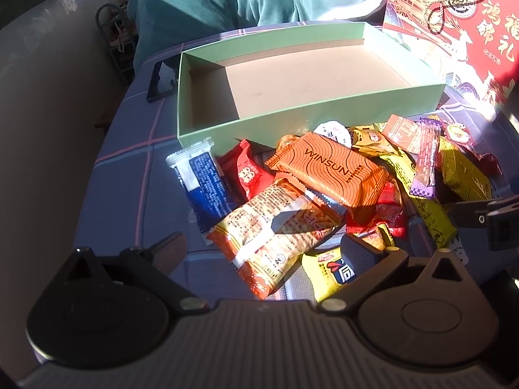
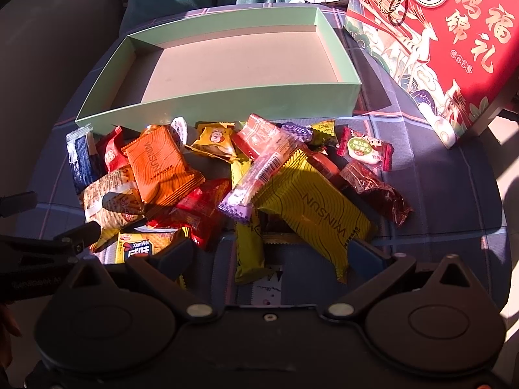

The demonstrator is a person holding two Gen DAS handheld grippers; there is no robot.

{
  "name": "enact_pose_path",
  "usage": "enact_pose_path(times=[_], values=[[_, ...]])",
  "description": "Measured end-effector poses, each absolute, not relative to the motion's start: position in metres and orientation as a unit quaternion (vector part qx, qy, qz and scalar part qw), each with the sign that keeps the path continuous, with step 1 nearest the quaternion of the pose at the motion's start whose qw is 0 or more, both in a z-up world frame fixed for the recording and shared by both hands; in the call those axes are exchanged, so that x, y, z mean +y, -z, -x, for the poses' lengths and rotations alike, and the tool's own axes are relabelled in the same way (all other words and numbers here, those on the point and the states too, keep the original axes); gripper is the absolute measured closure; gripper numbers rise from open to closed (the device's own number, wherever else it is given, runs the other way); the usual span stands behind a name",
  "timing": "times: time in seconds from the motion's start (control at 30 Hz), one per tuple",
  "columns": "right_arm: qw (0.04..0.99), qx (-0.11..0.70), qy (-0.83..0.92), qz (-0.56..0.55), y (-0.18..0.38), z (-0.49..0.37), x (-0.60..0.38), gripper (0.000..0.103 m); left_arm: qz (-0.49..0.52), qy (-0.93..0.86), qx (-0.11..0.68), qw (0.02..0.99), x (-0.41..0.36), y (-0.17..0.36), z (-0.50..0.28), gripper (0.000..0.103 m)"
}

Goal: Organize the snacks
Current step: 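Move both grippers over the snack pile in front of the green tray, then grasp the yellow biscuit pack with the left gripper while the right grasps the orange WINSUN pastry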

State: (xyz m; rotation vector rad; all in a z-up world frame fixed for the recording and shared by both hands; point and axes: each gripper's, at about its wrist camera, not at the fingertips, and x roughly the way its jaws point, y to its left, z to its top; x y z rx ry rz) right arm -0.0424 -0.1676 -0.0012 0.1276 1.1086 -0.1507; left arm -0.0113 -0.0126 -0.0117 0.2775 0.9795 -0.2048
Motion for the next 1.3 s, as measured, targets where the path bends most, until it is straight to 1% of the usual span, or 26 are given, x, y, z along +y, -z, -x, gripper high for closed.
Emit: enact_pose_path(times=[0.63, 0.8, 0.93, 0.97, 1.07, 1.13, 1.23, 1.3], values=[[0.840, 0.534, 0.075, -0.053, 0.006, 0.039, -0.167, 0.000, -0.134, 0.119, 0.470, 0.864, -0.011, 0.019, 0.010, 0.000], [0.842, 0.532, 0.077, -0.051, 0.004, 0.035, -0.169, 0.000, -0.158, 0.179, 0.467, 0.851, -0.016, 0.024, 0.014, 0.000], [0.844, 0.527, 0.081, -0.064, 0.001, 0.029, -0.174, 0.000, -0.186, 0.244, 0.484, 0.820, -0.029, 0.037, 0.015, 0.001], [0.844, 0.526, 0.081, -0.069, 0.000, 0.028, -0.176, 0.000, -0.194, 0.255, 0.483, 0.815, -0.033, 0.039, 0.016, 0.002], [0.843, 0.527, 0.078, -0.076, 0.002, 0.024, -0.176, 0.000, -0.229, 0.296, 0.476, 0.796, -0.051, 0.044, 0.021, 0.017], [0.843, 0.527, 0.073, -0.081, 0.003, 0.023, -0.176, 0.000, -0.242, 0.319, 0.481, 0.780, -0.058, 0.047, 0.020, 0.036], [0.842, 0.527, 0.064, -0.094, 0.005, 0.020, -0.177, 0.000, -0.258, 0.355, 0.485, 0.756, -0.066, 0.051, 0.021, 0.042], [0.841, 0.528, 0.061, -0.106, 0.007, 0.018, -0.178, 0.000, -0.274, 0.376, 0.486, 0.740, -0.070, 0.052, 0.023, 0.042]])
